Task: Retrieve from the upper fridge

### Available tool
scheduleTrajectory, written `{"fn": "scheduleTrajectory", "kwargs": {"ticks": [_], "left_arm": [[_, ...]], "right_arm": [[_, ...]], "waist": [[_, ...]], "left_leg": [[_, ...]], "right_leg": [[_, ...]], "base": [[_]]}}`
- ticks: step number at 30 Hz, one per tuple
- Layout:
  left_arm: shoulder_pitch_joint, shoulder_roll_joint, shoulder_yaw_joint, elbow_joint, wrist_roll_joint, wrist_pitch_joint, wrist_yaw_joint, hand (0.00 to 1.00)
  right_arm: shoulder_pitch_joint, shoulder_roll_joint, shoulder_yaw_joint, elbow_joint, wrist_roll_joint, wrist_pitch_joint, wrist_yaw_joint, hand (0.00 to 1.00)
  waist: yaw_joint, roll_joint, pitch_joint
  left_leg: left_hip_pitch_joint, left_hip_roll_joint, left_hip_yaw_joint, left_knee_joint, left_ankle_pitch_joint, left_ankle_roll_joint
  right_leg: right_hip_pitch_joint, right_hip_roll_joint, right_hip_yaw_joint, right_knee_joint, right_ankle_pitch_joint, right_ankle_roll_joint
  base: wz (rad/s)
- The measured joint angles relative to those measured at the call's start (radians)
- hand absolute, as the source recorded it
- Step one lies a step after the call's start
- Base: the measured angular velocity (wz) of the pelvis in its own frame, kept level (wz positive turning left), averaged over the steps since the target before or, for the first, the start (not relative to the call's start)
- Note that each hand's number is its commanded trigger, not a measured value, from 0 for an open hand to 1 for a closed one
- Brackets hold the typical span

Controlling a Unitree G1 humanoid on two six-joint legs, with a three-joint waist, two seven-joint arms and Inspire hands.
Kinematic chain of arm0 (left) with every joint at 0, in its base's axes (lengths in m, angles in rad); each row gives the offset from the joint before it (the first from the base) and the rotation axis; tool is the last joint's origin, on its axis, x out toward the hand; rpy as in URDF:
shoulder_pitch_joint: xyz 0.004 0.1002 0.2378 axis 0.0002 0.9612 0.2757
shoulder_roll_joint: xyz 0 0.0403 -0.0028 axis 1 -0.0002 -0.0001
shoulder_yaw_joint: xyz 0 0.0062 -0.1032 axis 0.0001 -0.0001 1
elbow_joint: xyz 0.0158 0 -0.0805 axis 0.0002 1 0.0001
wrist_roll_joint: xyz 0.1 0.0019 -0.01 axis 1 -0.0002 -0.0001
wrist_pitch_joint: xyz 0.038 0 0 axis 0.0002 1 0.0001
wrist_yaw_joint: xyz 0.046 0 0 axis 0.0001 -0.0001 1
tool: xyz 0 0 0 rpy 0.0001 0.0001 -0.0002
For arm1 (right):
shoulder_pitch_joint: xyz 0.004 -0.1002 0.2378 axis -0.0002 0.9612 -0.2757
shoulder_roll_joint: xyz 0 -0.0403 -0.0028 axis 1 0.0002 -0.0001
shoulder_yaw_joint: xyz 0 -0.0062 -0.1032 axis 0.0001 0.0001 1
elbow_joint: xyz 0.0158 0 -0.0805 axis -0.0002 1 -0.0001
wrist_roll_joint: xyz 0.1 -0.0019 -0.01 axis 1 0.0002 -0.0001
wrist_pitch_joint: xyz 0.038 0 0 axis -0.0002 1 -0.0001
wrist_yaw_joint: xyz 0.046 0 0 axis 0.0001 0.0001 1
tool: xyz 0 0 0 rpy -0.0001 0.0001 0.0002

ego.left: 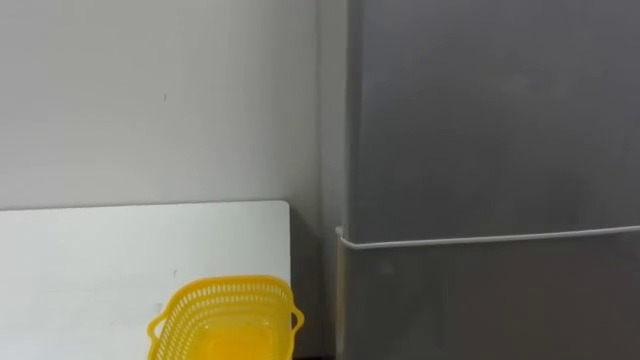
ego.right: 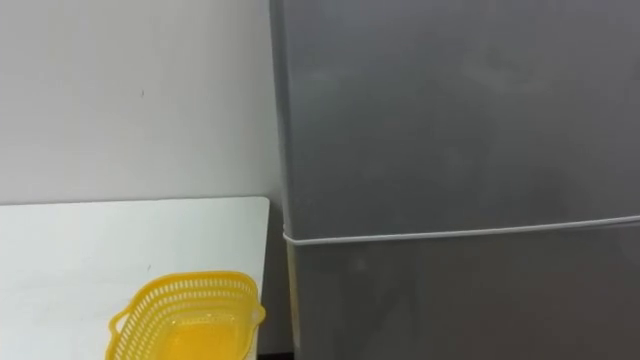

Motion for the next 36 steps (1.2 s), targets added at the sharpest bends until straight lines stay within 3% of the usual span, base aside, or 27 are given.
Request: {"fn": "scheduleTrajectory", "kwargs": {"ticks": [6, 10, 14, 15, 21, 23, 27, 29, 36], "left_arm": [[-0.008, -0.009, 0.148, -0.050, -0.322, -0.031, 0.111, 0.00], [-0.030, -0.009, 0.186, -0.115, -0.533, -0.083, 0.205, 0.00], [-0.038, -0.009, 0.225, -0.214, -0.642, -0.100, 0.278, 0.00], [-0.039, -0.008, 0.233, -0.254, -0.665, -0.120, 0.314, 0.00], [-0.049, -0.005, 0.271, -0.485, -0.732, -0.198, 0.509, 0.00], [-0.049, 0.001, 0.293, -0.577, -0.731, -0.241, 0.578, 0.00], [-0.042, 0.003, 0.316, -0.722, -0.731, -0.260, 0.686, 0.00], [-0.042, 0.003, 0.326, -0.845, -0.719, -0.261, 0.737, 0.00], [-0.046, 0.023, 0.347, -1.222, -0.605, -0.292, 0.740, 0.00]], "right_arm": [[-0.002, 0.000, -0.050, -0.004, -0.032, -0.001, 0.001, 0.00], [-0.004, -0.001, -0.068, -0.004, -0.060, -0.002, -0.001, 0.00], [0.003, -0.001, -0.070, -0.015, -0.093, -0.002, -0.001, 0.00], [0.003, -0.002, -0.071, -0.026, -0.102, -0.002, -0.002, 0.00], [-0.014, -0.006, -0.081, -0.044, -0.101, -0.035, -0.010, 0.00], [-0.016, -0.006, -0.081, -0.051, -0.102, -0.045, -0.010, 0.00], [0.013, -0.005, -0.078, -0.080, -0.101, -0.046, -0.010, 0.00], [0.014, -0.003, -0.080, -0.076, -0.104, -0.045, -0.010, 0.00], [0.029, 0.001, -0.081, -0.078, -0.169, -0.047, 0.004, 0.00]], "waist": [[0.005, 0.004, -0.0003], [0.014, 0.007, -0.0008], [0.029, 0.012, -0.0044], [0.030, 0.011, -0.0039], [0.053, 0.012, -0.0041], [0.058, 0.014, -0.0061], [0.080, 0.022, -0.0122], [0.081, 0.026, -0.0120], [0.074, 0.039, -0.0100]], "left_leg": [[0.000, 0.000, -0.007, 0.000, 0.000, 0.000], [0.000, -0.002, -0.007, -0.001, 0.000, 0.000], [0.001, -0.002, -0.010, -0.002, 0.000, 0.000], [0.001, -0.002, -0.012, -0.002, 0.000, 0.000], [-0.003, -0.002, -0.013, -0.001, 0.000, 0.000], [-0.006, -0.003, -0.013, -0.002, 0.000, 0.000], [0.000, -0.009, -0.031, -0.003, 0.000, 0.001], [-0.004, -0.014, -0.043, -0.001, 0.000, 0.001], [-0.002, -0.020, -0.071, -0.006, -0.001, 0.002]], "right_leg": [[0.000, 0.001, -0.002, 0.000, 0.000, 0.000], [0.001, -0.002, -0.015, 0.002, 0.000, 0.000], [-0.001, -0.003, -0.014, 0.009, 0.000, 0.000], [-0.002, -0.003, -0.017, 0.009, 0.000, 0.000], [-0.010, -0.003, -0.015, 0.016, 0.000, 0.000], [-0.016, -0.003, -0.012, 0.018, 0.000, -0.001], [-0.013, -0.002, -0.009, 0.017, 0.000, -0.001], [-0.015, -0.003, -0.018, 0.018, 0.000, -0.001], [-0.006, -0.002, -0.019, 0.017, 0.000, -0.001]], "base": [[0.00], [0.01], [0.00], [0.00], [-0.02], [0.00], [-0.02], [0.11], [0.01]]}}
